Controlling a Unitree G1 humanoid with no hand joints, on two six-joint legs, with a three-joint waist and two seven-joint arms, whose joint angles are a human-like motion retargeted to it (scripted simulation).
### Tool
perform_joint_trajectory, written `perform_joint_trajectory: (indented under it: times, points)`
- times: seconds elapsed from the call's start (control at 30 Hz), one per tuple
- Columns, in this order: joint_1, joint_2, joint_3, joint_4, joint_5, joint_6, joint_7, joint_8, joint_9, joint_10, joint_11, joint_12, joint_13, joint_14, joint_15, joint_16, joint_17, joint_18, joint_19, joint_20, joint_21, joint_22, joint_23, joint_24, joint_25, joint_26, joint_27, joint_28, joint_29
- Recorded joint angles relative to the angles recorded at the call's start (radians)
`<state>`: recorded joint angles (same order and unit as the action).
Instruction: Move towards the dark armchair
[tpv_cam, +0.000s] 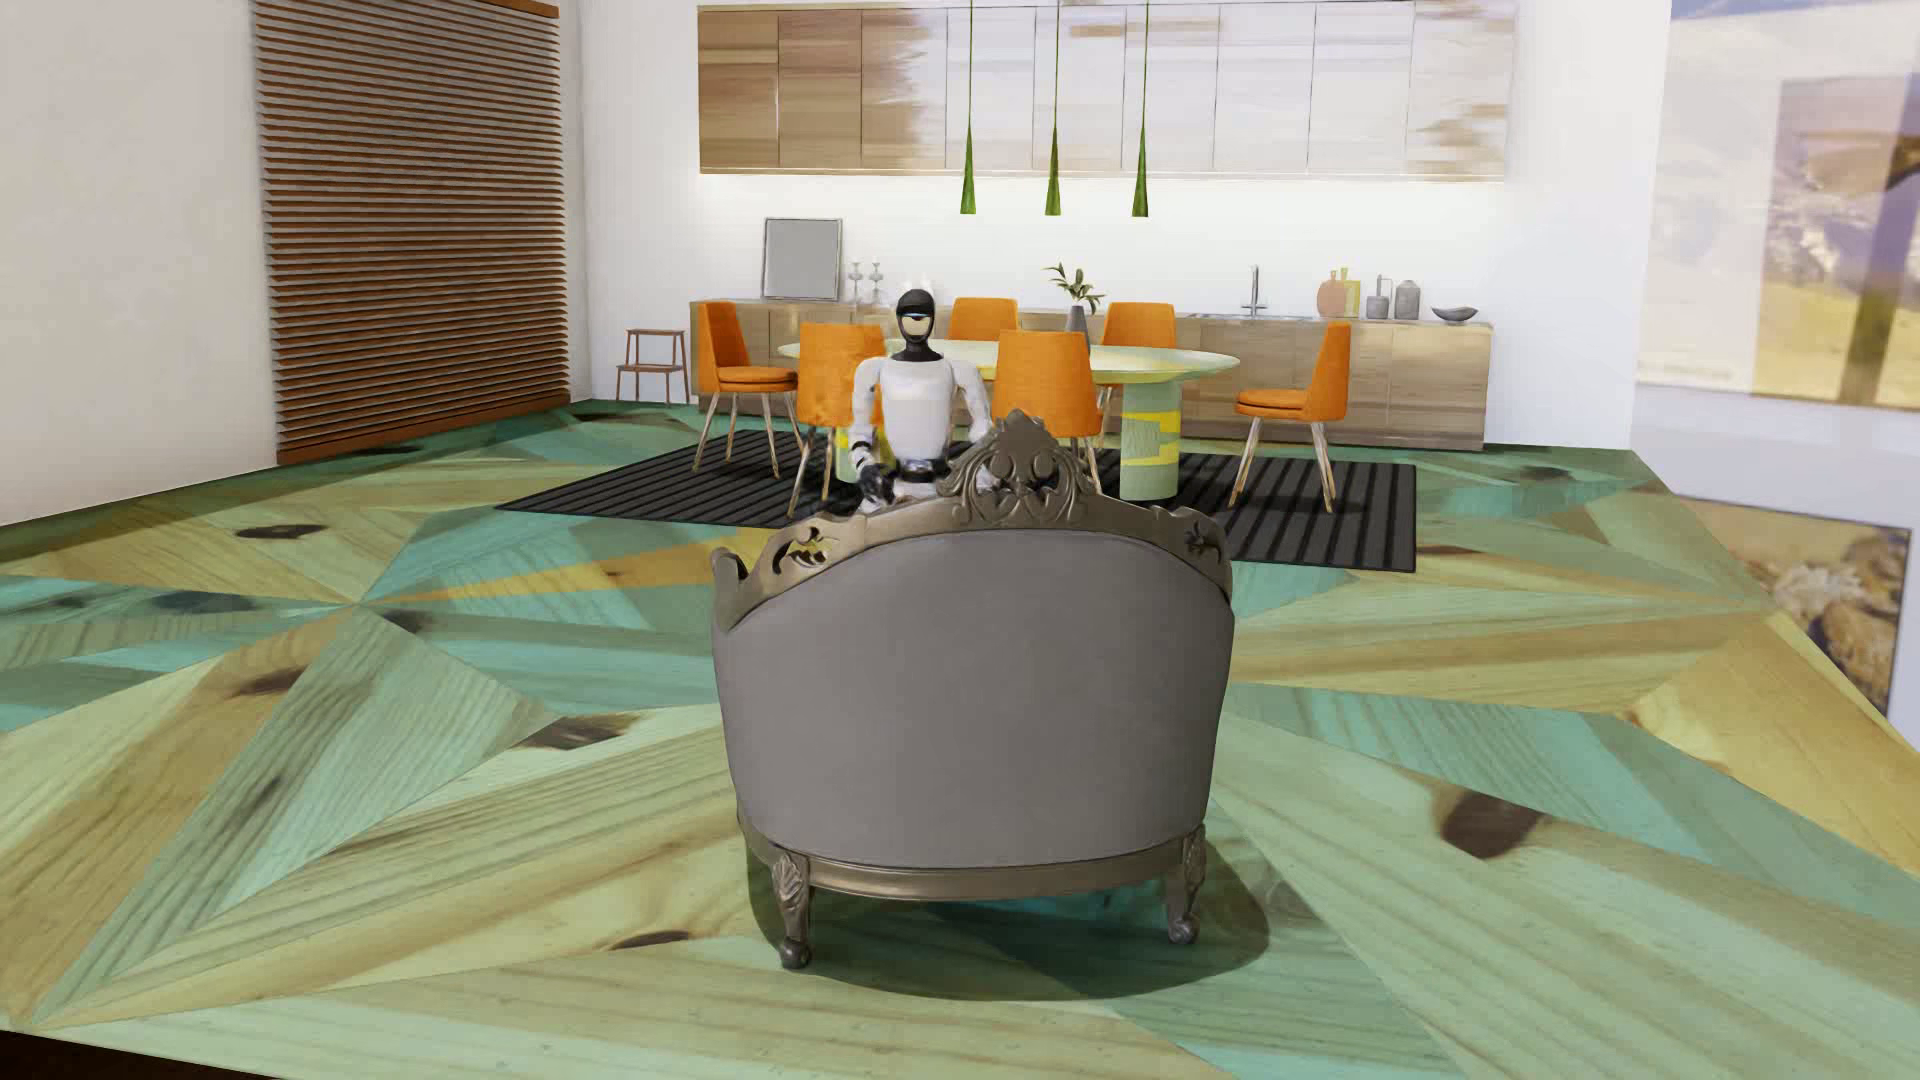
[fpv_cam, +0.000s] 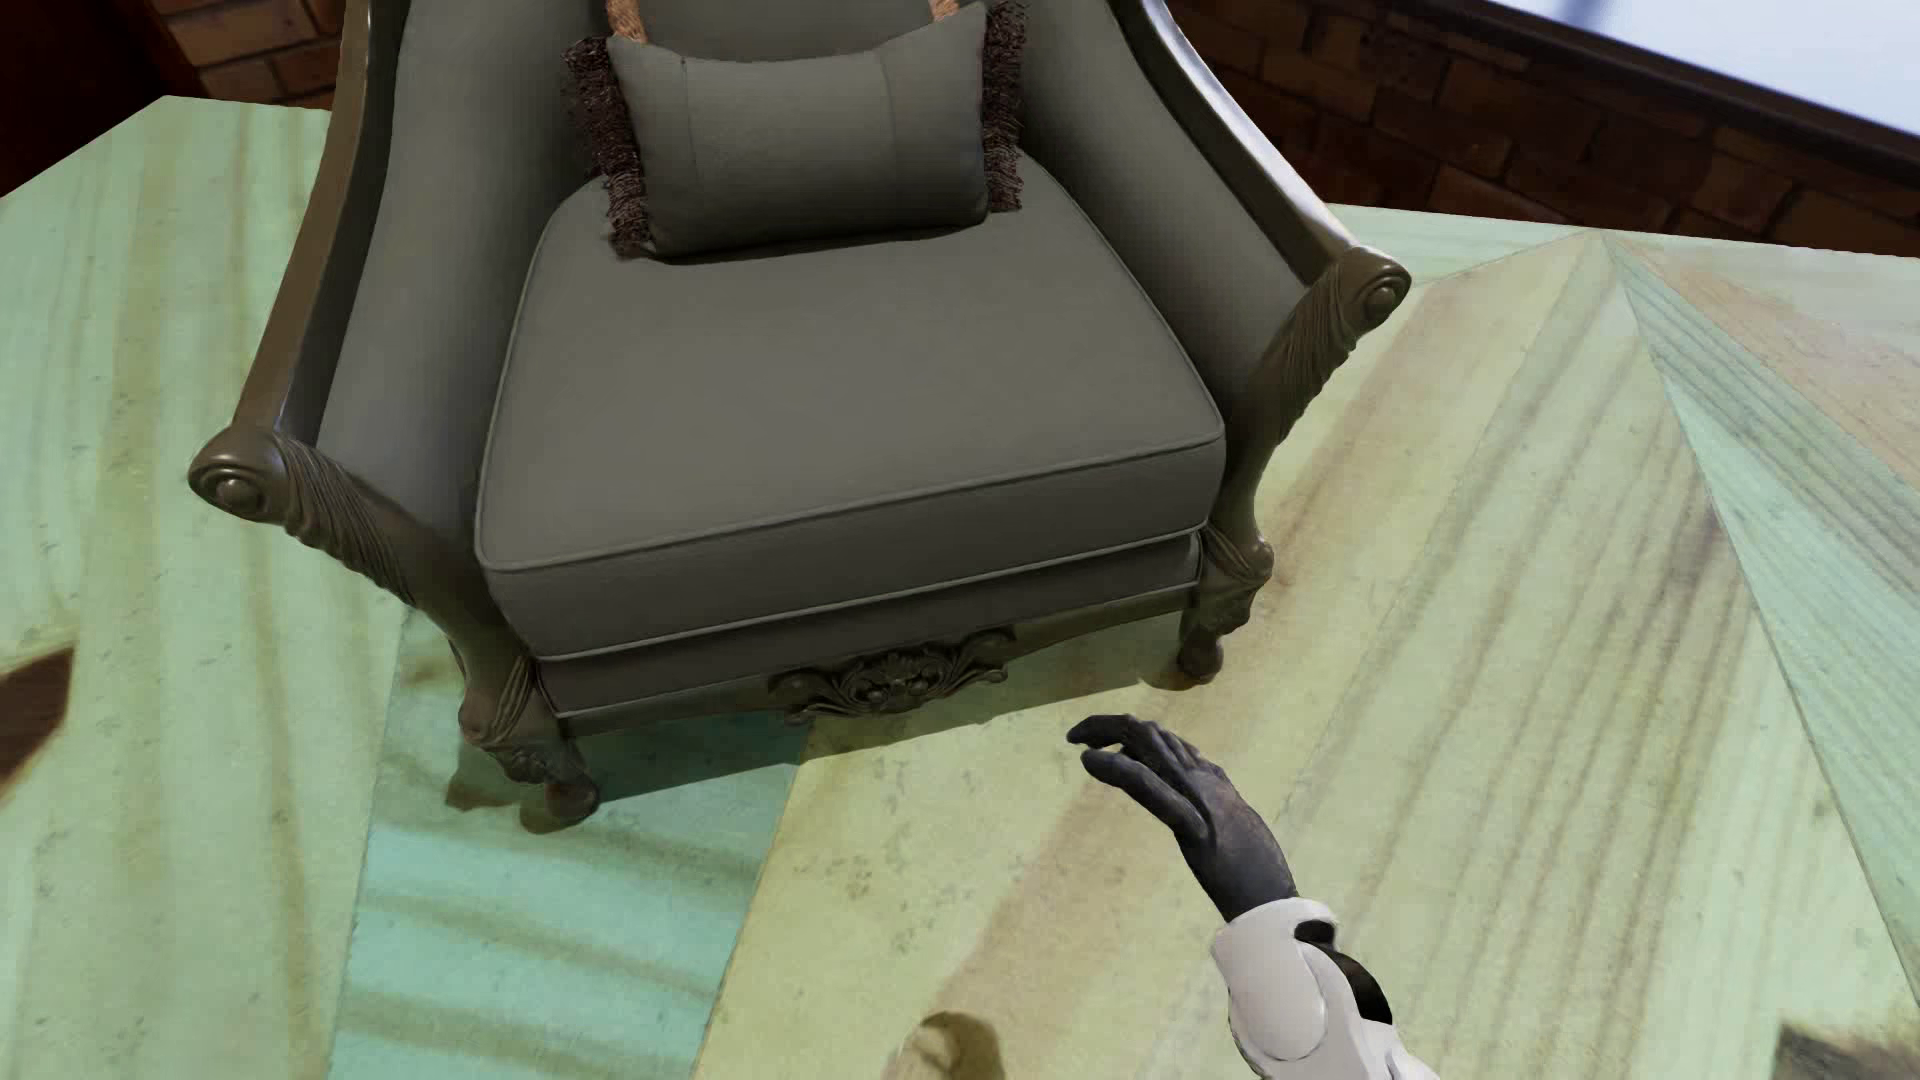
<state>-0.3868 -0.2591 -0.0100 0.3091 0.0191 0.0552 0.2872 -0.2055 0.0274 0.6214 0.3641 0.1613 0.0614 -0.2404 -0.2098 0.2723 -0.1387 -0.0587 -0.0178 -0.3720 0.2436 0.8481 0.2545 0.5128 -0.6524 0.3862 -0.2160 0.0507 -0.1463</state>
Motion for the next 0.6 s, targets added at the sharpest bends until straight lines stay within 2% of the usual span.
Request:
perform_joint_trajectory:
  times: [0.03, 0.07, 0.13, 0.2, 0.27, 0.3, 0.33, 0.37, 0.4, 0.47, 0.53, 0.6]
  points:
    - [0.041, 0.016, 0.005, -0.042, 0.001, 0.004, -0.002, 0.018, -0.005, -0.143, -0.036, 0.045, -0.002, 0.097, 0.005, 0.000, -0.011, 0.056, 0.004, -0.008, 0.005, 0.008, 0.000, -0.016, 0.004, -0.001, 0.016, -0.009, 0.024]
    - [0.075, 0.016, 0.006, -0.041, 0.007, 0.009, 0.033, 0.035, -0.009, -0.196, -0.038, 0.091, -0.001, 0.079, 0.002, -0.001, -0.014, 0.060, 0.010, -0.005, 0.002, 0.004, 0.015, -0.035, 0.015, -0.003, 0.039, -0.012, 0.039]
    - [0.125, 0.009, 0.007, -0.052, 0.003, 0.009, 0.077, 0.062, -0.012, -0.268, -0.029, 0.143, 0.024, 0.101, -0.013, -0.038, -0.004, 0.026, 0.018, -0.004, -0.047, 0.004, 0.078, -0.063, 0.027, 0.007, 0.131, -0.017, 0.031]
    - [0.132, 0.006, 0.006, -0.069, -0.014, 0.004, 0.089, 0.070, -0.013, -0.282, -0.021, 0.134, 0.084, 0.097, -0.032, -0.064, 0.051, 0.025, 0.033, -0.038, -0.168, 0.012, 0.160, -0.060, 0.019, 0.009, 0.238, -0.068, -0.046]
    - [0.136, 0.021, 0.000, -0.094, -0.036, -0.001, 0.082, 0.057, -0.017, -0.296, -0.035, 0.073, 0.144, 0.096, -0.041, -0.067, 0.117, 0.037, 0.044, -0.071, -0.308, 0.010, 0.251, -0.039, 0.098, -0.005, 0.320, -0.073, -0.102]
    - [0.138, 0.029, -0.003, -0.109, -0.049, -0.003, 0.073, 0.048, -0.018, -0.302, -0.042, 0.025, 0.167, 0.096, -0.044, -0.079, 0.121, 0.038, 0.051, -0.071, -0.341, 0.009, 0.305, -0.034, 0.134, -0.002, 0.350, -0.043, -0.100]
    - [0.138, 0.035, -0.003, -0.124, -0.063, -0.006, 0.061, 0.037, -0.020, -0.305, -0.044, -0.024, 0.195, 0.094, -0.048, -0.081, 0.101, 0.041, 0.058, -0.079, -0.341, 0.002, 0.363, -0.019, 0.136, -0.012, 0.373, -0.020, -0.070]
    - [0.137, 0.037, -0.003, -0.137, -0.077, -0.008, 0.051, 0.026, -0.022, -0.304, -0.037, -0.076, 0.208, 0.091, -0.053, -0.079, 0.078, 0.045, 0.064, -0.111, -0.312, -0.006, 0.417, 0.034, 0.104, -0.020, 0.412, -0.006, -0.020]
    - [0.134, 0.033, -0.003, -0.149, -0.091, -0.010, 0.044, 0.020, -0.022, -0.299, -0.021, -0.122, 0.229, 0.085, -0.061, -0.088, 0.049, 0.051, 0.069, -0.103, -0.277, -0.028, 0.466, 0.041, 0.061, -0.023, 0.436, 0.011, 0.046]
    - [0.124, 0.013, -0.006, -0.167, -0.117, -0.016, 0.037, 0.013, -0.021, -0.278, 0.028, -0.175, 0.242, 0.066, -0.082, -0.106, 0.007, 0.061, 0.078, -0.048, -0.230, -0.117, 0.543, -0.007, -0.013, -0.079, 0.469, 0.053, 0.175]
    - [0.108, -0.027, -0.012, -0.185, -0.148, -0.025, 0.032, 0.019, -0.017, -0.236, 0.118, -0.208, 0.240, 0.035, -0.117, -0.105, -0.008, 0.072, 0.089, -0.030, -0.242, -0.205, 0.574, -0.021, -0.047, -0.140, 0.489, 0.100, 0.222]
    - [0.095, -0.106, -0.016, -0.192, -0.177, -0.036, 0.045, 0.048, -0.010, -0.184, 0.274, -0.219, 0.226, -0.009, -0.125, -0.095, -0.015, 0.082, 0.103, -0.026, -0.268, -0.277, 0.554, -0.010, -0.061, -0.168, 0.473, 0.123, 0.213]
